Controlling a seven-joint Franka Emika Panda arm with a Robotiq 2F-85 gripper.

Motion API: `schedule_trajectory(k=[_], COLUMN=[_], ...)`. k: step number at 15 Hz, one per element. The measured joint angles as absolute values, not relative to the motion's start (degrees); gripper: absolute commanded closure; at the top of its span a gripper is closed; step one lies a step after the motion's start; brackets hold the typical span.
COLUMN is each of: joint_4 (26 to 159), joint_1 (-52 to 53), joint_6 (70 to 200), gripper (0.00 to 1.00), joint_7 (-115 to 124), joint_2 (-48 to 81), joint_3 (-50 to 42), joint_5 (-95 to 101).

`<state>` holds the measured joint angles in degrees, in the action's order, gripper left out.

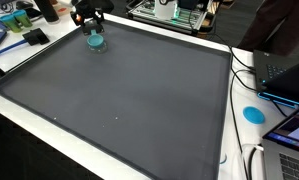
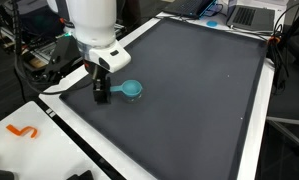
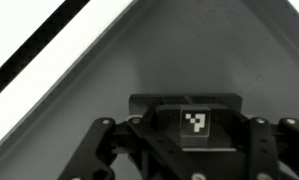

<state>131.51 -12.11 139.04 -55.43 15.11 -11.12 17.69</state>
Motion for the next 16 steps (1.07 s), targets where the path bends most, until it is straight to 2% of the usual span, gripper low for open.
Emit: schedule_trajectory(k=[16], joint_4=[128.4], joint_1=[-11.1], joint_6=[135.4], gripper=[0.72], joint_7=[-53.0], joint_2=[17.8], joint_3=[-10.2], joint_5=[23.4])
